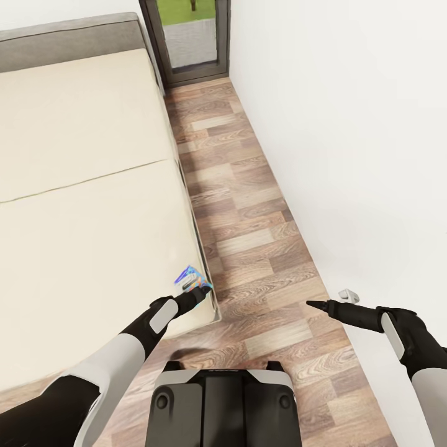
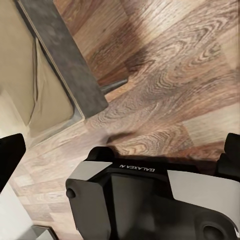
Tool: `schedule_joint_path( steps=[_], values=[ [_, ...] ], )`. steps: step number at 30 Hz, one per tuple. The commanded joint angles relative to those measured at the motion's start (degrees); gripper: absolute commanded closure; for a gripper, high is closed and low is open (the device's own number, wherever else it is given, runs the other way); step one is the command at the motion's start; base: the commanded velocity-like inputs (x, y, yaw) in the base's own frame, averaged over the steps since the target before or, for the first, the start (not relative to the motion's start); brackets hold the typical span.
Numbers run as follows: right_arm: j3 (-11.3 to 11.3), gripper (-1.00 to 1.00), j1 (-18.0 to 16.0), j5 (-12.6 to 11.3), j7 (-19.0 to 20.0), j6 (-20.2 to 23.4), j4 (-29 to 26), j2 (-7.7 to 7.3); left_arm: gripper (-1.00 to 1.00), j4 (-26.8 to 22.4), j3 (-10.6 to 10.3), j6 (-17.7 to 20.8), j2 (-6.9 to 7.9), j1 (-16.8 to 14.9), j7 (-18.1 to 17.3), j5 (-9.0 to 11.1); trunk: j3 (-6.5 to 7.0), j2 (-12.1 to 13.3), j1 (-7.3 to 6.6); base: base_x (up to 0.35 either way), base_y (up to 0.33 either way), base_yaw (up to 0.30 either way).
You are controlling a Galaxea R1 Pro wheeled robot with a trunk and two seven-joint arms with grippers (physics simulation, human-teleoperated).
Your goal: Put all the toys in the child's room - the three board games (two on the bed and one on the table), the two jigsaw puzzles on the table, and the tennis ball on the table - inside the toy box on the table in the child's room.
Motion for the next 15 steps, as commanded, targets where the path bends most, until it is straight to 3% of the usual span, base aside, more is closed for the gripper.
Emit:
schedule_joint_path(
  steps=[1, 15],
  values=[
    [-0.1, -1.0, 0.0, -0.3, 0.0, 0.4, 0.0, -0.01, -1.0, 0.0, -0.2, 0.1, 0.03, 0.0, 0.1, 0.3, -0.06, -0.1, 0.03, 0.0, 0.0, -0.061],
    [0.0, -1.0, 0.6, -0.2, 0.0, 0.4, -0.7, 0.03, -1.0, 0.0, -0.3, 0.1, 0.02, 0.0, 0.1, 0.3, -0.09, -0.1, 0.03, 0.0, 0.0, -0.027]
  ],
)
